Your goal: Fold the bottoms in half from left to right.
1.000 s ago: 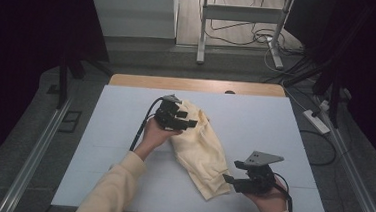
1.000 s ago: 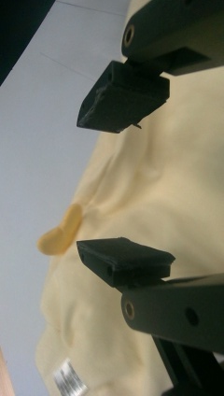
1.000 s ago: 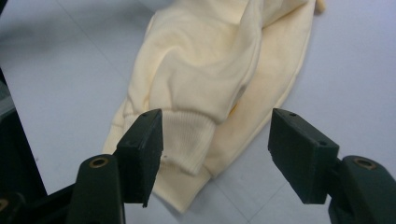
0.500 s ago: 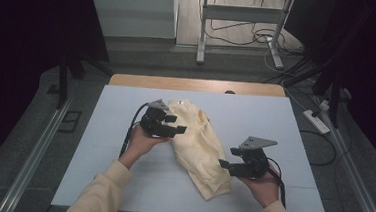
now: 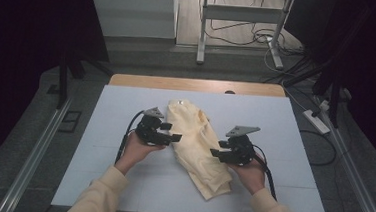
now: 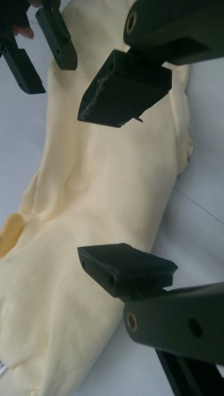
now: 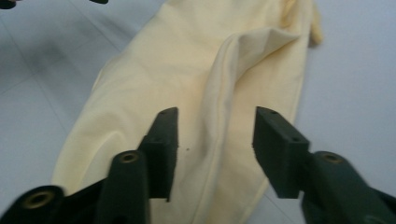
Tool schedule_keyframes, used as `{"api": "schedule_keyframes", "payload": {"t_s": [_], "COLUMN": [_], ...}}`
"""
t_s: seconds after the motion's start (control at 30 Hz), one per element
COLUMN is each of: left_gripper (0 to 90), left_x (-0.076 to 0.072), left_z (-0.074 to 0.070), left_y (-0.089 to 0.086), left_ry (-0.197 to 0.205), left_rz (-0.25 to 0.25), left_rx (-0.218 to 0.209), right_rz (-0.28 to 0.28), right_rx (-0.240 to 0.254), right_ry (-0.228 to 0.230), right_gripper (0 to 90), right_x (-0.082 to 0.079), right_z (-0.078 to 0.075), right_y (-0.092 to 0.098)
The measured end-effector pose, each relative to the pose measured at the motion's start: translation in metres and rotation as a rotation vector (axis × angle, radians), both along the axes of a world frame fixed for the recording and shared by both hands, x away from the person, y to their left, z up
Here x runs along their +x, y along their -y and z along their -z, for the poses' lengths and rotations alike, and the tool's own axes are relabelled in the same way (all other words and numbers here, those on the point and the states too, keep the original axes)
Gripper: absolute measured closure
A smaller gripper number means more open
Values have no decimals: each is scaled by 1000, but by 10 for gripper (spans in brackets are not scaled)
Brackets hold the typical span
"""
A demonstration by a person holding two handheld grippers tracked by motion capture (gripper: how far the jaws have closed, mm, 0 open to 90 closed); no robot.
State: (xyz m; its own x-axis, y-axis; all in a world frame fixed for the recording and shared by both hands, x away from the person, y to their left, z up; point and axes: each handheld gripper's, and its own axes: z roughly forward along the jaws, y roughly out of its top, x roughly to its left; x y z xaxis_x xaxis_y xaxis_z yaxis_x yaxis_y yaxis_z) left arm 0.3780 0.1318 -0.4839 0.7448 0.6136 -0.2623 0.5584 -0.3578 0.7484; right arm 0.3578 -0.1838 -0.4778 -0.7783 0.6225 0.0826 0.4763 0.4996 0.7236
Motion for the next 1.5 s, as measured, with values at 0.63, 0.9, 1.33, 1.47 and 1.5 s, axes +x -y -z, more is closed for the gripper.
{"api": "schedule_keyframes", "payload": {"t_s": [0.63, 0.9, 1.33, 1.47, 1.5], "left_gripper": [298, 299, 296, 292, 291], "left_x": [-1, -1, -1, -1, -1], "left_z": [1, 1, 2, 1, 1], "left_y": [-9, -7, -7, -7, -7], "left_ry": [-3, 1, 4, 7, 8], "left_rz": [-19, -13, -15, -20, -21], "left_rx": [-18, -7, -8, -8, -10], "right_rz": [-20, -24, -45, -100, -112], "right_rx": [-97, -206, -53, -41, -43], "right_ry": [-39, -56, 48, 70, 69], "right_gripper": [851, 850, 541, 526, 521], "right_x": [-15, -12, -24, -33, -35], "right_z": [5, 28, -4, -11, -12], "right_y": [16, 12, 20, 13, 11]}}
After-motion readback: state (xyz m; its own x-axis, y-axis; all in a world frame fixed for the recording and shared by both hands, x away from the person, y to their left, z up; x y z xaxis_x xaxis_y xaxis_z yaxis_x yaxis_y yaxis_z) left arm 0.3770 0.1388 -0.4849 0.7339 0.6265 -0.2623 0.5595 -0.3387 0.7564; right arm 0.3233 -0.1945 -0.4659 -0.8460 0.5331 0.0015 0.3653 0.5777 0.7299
